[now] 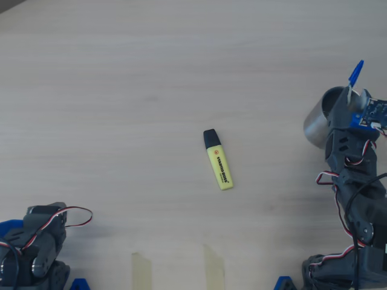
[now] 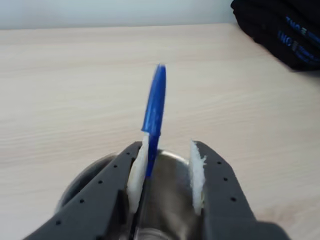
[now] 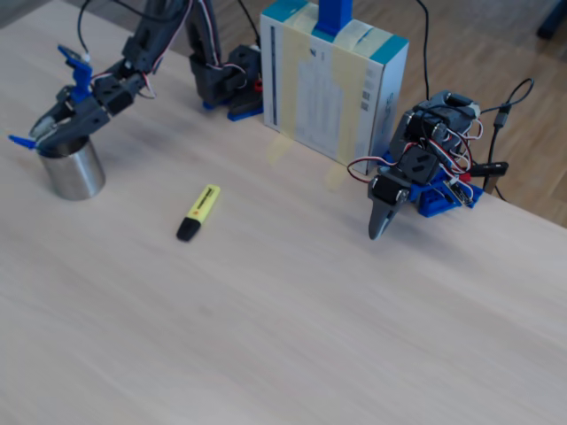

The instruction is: Grab the blue pen and put it in the silver cup.

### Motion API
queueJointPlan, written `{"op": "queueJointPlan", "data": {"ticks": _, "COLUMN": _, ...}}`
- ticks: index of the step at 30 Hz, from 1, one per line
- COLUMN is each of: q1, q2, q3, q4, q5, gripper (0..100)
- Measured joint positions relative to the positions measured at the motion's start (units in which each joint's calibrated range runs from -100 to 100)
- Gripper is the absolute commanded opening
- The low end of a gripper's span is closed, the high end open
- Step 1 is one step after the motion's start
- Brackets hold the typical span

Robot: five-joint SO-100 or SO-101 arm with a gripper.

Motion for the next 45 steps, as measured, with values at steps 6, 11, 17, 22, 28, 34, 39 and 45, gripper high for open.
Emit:
{"op": "queueJointPlan", "data": {"ticks": 6, "q1": 0.3, "q2": 0.0, "q3": 0.0, "q4": 0.1, "q5": 0.0, "gripper": 16}}
{"op": "queueJointPlan", "data": {"ticks": 11, "q1": 0.3, "q2": 0.0, "q3": 0.0, "q4": 0.1, "q5": 0.0, "gripper": 16}}
{"op": "queueJointPlan", "data": {"ticks": 17, "q1": -0.6, "q2": -1.9, "q3": 0.0, "q4": 0.1, "q5": 0.0, "gripper": 16}}
{"op": "queueJointPlan", "data": {"ticks": 22, "q1": -3.6, "q2": -7.6, "q3": 0.0, "q4": 0.1, "q5": 0.2, "gripper": 17}}
{"op": "queueJointPlan", "data": {"ticks": 28, "q1": -7.0, "q2": -14.2, "q3": 0.0, "q4": 8.4, "q5": 0.2, "gripper": 29}}
{"op": "queueJointPlan", "data": {"ticks": 34, "q1": -7.0, "q2": -23.0, "q3": 0.9, "q4": 20.1, "q5": 0.2, "gripper": 29}}
{"op": "queueJointPlan", "data": {"ticks": 39, "q1": -6.8, "q2": -30.7, "q3": 6.6, "q4": 24.6, "q5": 0.2, "gripper": 29}}
{"op": "queueJointPlan", "data": {"ticks": 45, "q1": -7.1, "q2": -42.0, "q3": 14.2, "q4": 25.2, "q5": 0.2, "gripper": 30}}
